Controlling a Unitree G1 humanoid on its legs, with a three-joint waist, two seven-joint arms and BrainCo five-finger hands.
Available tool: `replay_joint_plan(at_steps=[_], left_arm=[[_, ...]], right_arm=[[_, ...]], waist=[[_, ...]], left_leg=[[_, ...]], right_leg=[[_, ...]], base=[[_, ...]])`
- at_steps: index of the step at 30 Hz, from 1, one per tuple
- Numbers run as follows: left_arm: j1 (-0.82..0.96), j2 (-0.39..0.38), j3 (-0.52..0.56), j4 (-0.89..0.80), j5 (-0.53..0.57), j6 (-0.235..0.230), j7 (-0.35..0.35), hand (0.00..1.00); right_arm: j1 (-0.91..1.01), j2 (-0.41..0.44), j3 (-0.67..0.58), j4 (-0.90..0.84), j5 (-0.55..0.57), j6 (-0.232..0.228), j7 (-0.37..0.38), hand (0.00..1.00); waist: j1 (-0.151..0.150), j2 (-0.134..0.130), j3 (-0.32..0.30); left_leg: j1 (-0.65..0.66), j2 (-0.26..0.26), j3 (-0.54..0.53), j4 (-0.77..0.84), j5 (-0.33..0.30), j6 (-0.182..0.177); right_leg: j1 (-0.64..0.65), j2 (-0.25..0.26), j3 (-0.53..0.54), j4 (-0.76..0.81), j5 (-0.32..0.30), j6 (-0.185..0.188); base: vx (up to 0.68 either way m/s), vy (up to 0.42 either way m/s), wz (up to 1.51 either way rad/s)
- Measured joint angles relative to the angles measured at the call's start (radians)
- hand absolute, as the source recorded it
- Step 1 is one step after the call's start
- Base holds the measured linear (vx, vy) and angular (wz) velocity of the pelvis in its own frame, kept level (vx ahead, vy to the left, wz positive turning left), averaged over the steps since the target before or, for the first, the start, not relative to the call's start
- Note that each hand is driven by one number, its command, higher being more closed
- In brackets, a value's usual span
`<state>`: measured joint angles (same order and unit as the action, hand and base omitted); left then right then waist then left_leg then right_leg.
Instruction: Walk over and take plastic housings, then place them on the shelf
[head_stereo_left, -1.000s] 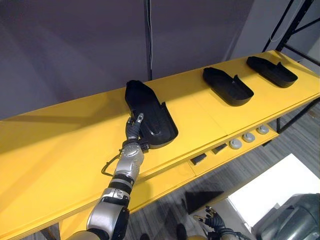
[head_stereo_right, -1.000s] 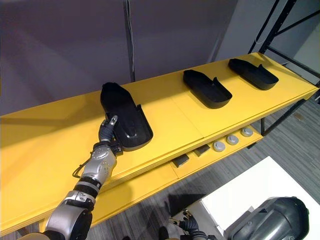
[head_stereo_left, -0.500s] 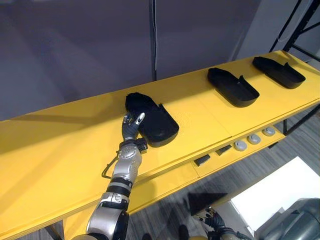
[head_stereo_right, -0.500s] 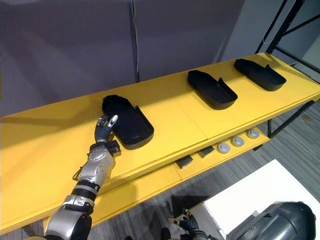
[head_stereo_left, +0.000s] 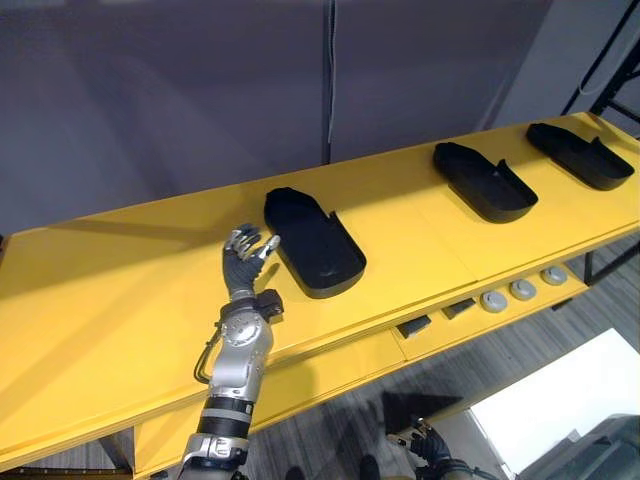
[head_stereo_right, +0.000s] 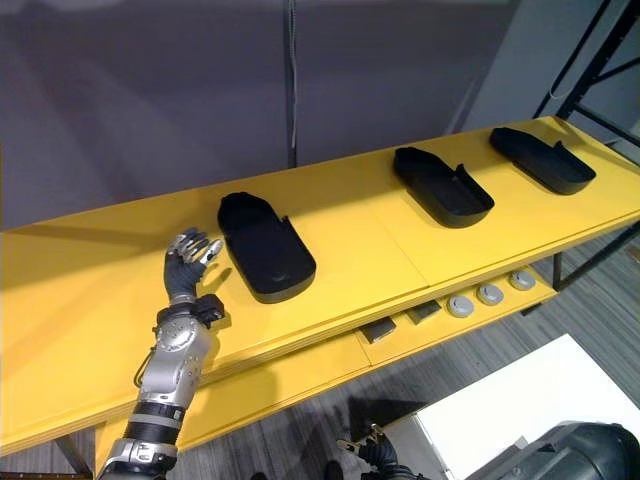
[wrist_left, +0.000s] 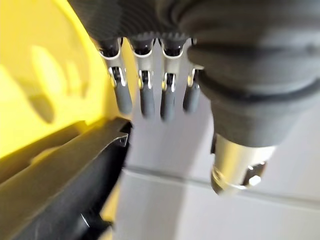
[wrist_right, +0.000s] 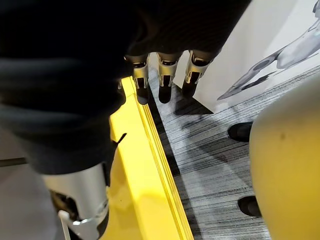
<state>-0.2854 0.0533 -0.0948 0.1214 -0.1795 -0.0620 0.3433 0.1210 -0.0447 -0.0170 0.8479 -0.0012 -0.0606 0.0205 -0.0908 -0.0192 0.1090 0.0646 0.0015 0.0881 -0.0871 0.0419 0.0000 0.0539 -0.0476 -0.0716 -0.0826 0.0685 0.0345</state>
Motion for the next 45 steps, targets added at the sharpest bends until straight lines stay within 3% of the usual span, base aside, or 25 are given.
replay_joint_plan(at_steps=[9,15,29,45], left_arm=[[0.018,0.011,-0.264,-0.043,0.131,-0.038,-0.209,1.0],[-0.022,0.01,-0.371,0.034,0.207,-0.038,-0.27,1.0],[-0.176,0.003,-0.401,0.344,0.312,-0.01,-0.238,1.0],[-0.204,-0.013,-0.263,0.419,0.421,0.017,-0.172,1.0]], right_arm=[[-0.005,-0.003,0.013,0.007,0.005,-0.001,0.004,0.0],[-0.008,-0.007,0.021,0.009,0.004,-0.002,0.01,0.0],[-0.026,-0.01,0.016,0.009,0.004,-0.005,0.011,0.0],[-0.029,0.001,-0.018,0.011,0.004,-0.006,0.005,0.0]], waist=[[-0.005,0.003,-0.004],[-0.008,0.003,-0.004],[-0.062,0.001,-0.001],[-0.065,-0.003,0.011]], left_leg=[[0.0,0.001,0.005,-0.003,-0.001,0.0],[0.0,0.001,0.008,-0.002,-0.001,-0.002],[-0.006,0.003,0.047,0.0,-0.005,-0.006],[-0.003,0.016,0.073,0.0,-0.013,-0.018]], right_leg=[[-0.002,-0.002,0.002,-0.001,0.0,0.0],[-0.003,-0.002,0.003,-0.002,0.0,0.001],[-0.026,0.001,0.037,-0.003,0.008,0.002],[-0.032,0.013,0.06,-0.003,0.008,0.002]], base=[[-0.01,0.004,0.0],[0.0,0.0,0.0],[-0.01,0.003,-0.08],[-0.01,0.0,-0.05]])
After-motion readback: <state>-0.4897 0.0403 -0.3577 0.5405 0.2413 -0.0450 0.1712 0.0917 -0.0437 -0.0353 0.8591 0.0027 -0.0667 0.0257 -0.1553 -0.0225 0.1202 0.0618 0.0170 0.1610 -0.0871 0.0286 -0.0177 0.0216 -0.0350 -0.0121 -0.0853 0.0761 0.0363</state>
